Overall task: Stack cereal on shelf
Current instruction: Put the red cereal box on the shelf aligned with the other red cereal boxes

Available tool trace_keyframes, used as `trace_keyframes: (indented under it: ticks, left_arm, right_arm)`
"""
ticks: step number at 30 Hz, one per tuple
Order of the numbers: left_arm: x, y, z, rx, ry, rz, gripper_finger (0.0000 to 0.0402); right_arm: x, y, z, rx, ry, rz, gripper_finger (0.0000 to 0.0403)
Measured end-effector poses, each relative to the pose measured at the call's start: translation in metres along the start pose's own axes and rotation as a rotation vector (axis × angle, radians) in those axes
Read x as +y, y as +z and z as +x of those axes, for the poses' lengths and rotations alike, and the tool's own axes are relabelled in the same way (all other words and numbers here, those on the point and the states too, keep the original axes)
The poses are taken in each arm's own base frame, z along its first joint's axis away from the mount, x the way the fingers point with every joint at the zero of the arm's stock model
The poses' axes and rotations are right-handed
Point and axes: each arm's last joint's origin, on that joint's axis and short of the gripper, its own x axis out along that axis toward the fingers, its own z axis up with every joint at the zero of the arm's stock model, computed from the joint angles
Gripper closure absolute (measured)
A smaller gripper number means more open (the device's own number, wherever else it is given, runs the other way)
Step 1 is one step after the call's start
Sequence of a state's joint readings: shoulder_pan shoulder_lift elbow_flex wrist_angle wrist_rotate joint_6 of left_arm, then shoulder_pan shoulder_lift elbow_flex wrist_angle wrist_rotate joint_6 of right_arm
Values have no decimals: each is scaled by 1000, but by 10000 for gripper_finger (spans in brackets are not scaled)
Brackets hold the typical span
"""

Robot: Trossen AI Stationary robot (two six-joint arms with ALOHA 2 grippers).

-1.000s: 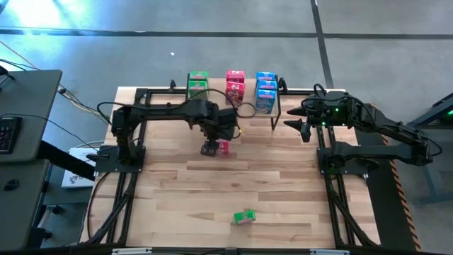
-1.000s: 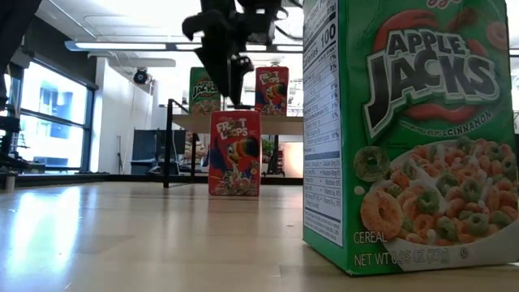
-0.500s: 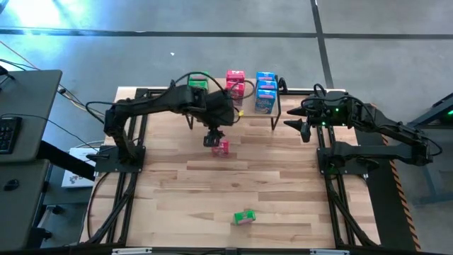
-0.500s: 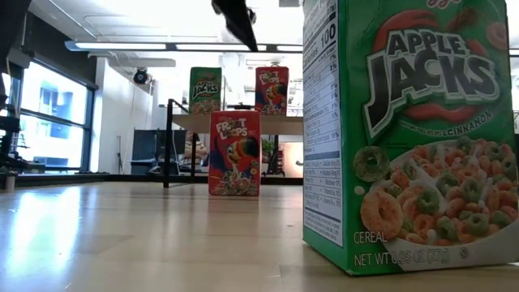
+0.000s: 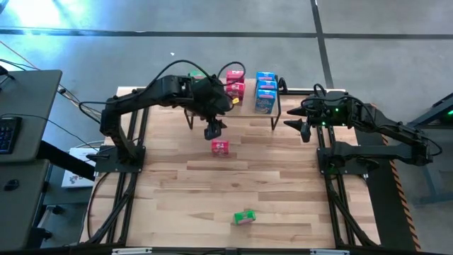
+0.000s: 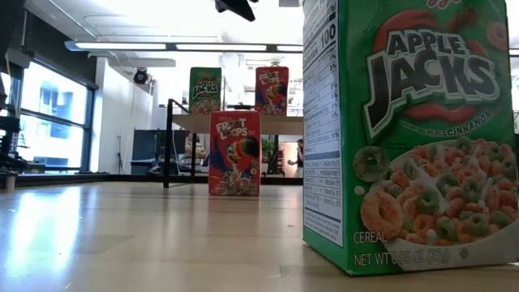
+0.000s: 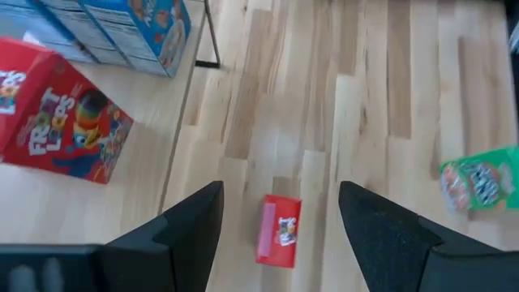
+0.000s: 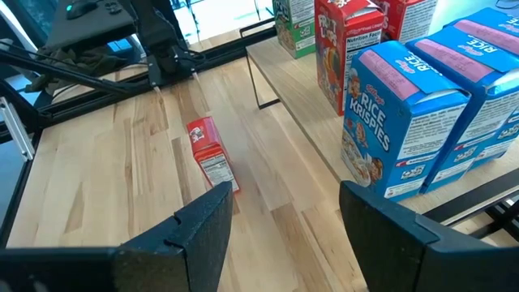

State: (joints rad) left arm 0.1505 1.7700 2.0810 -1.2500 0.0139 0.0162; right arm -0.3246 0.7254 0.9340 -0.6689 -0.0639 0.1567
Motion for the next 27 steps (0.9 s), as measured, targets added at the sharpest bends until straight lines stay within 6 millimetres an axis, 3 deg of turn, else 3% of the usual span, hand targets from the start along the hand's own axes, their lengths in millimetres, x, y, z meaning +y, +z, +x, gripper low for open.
trace_keyframes:
  ticks: [9,27]
  left_arm:
    - [-1,-6,-33,-66,-5,-169,164]
    - [-2,-39,-132,-296,-59,-418,164]
  right_arm:
    - [0,0,0,0,-1,2,182]
    - [0,1,0,-15,-3,-1,182]
